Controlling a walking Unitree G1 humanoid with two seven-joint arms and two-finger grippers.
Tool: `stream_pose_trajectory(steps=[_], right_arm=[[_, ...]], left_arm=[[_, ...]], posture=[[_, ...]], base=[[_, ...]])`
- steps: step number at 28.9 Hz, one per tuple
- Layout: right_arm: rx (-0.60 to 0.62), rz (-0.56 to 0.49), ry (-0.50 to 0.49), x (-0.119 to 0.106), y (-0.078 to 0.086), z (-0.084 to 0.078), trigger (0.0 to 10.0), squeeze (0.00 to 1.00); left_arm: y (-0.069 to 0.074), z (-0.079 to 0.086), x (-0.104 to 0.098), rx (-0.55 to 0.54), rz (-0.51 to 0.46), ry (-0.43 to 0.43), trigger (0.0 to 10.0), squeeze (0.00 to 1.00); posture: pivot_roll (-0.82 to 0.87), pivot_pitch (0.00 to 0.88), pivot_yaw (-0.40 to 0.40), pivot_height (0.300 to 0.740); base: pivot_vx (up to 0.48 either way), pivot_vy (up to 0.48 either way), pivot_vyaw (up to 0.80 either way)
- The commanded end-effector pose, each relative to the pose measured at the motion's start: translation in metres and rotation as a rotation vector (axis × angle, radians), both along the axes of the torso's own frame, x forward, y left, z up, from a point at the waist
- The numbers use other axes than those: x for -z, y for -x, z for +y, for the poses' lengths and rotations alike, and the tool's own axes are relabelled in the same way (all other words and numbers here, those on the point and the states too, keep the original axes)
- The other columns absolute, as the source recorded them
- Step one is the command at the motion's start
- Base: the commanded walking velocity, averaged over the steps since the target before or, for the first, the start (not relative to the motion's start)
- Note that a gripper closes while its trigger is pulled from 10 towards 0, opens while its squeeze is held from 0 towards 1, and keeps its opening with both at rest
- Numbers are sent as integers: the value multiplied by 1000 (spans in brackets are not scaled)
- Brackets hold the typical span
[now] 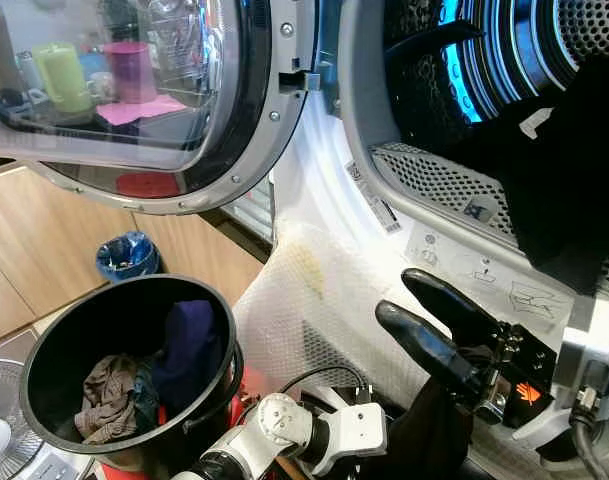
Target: Clothes washing
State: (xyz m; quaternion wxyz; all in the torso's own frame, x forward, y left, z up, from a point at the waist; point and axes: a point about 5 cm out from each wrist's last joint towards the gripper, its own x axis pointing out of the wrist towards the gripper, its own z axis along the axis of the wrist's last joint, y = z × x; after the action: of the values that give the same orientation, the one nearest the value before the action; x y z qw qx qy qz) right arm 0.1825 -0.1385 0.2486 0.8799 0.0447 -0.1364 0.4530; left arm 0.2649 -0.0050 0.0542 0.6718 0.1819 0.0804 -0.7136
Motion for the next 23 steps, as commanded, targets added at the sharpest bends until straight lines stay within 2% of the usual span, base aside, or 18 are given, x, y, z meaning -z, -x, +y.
stream_pose_trajectory(steps=[1,23], right_arm=[[-10,-29,7,-6,7,1,0,0],[31,-7,-6,-1,7,-2,0,0]], left_arm=[[-2,-4,-4,9,-15,12,0,0],[0,-4,-3,26,9,41,0,0]], posture=[[66,50,-27,740],[63,48,-17,740]], base=[[0,0,0],[0,0,0]])
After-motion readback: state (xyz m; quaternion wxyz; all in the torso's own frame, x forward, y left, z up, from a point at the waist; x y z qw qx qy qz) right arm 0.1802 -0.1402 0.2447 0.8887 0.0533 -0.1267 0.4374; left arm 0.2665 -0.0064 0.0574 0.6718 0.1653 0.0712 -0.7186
